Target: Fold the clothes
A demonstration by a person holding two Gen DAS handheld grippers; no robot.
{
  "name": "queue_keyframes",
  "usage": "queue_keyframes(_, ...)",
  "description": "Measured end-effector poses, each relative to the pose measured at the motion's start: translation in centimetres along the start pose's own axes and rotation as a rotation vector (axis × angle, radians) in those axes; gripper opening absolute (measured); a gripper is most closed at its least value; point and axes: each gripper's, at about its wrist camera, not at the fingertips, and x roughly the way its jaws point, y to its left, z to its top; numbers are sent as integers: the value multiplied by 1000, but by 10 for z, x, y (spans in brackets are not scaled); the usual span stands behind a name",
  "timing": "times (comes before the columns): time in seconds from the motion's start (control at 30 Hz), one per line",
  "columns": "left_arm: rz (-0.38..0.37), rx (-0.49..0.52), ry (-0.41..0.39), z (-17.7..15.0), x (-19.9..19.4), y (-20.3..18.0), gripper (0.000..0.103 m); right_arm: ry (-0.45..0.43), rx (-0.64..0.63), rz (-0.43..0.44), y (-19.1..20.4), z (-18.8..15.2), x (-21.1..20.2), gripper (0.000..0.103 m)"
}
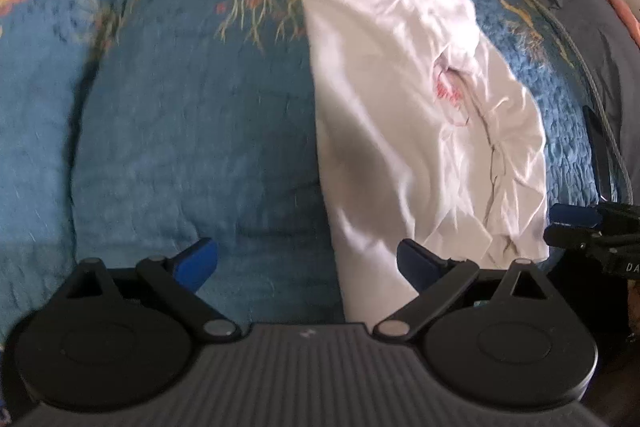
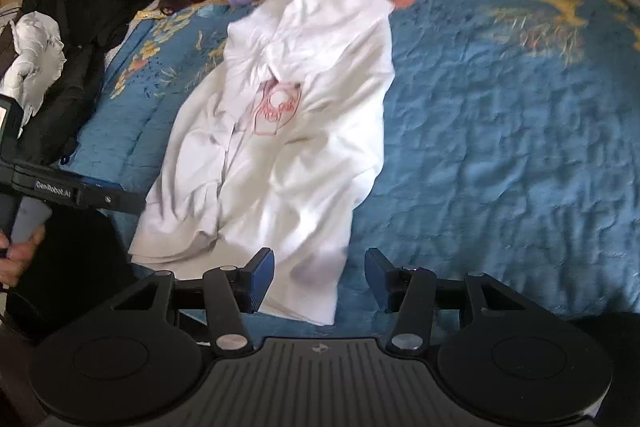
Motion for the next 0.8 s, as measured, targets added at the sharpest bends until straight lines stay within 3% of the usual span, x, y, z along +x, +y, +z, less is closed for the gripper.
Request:
queue_keyframes(0.23, -62, -21, 58, -12, 19, -15, 99, 60, 56, 32, 1, -5, 14, 50)
queue_keyframes(0.3, -67, -23, 55, -12, 18, -19, 98, 73, 75, 43, -1, -6, 16, 30)
queue_keyframes(0.4, -77, -27, 48, -13, 15, -24, 84, 67, 86, 41, -2, -7, 14, 11)
queue_keyframes(0.5, -64, -51, 23, -16, 10, -27, 60, 45, 84, 42, -1, -9, 8, 7)
queue_keyframes(0.57, -84, -78, 10, -19, 7, -24, 36, 32, 74, 40, 1, -9, 4, 7)
queue_keyframes(0.8, -207, -152, -7, -27, 3, -15, 13, 4, 80, 43, 1, -11, -7, 7)
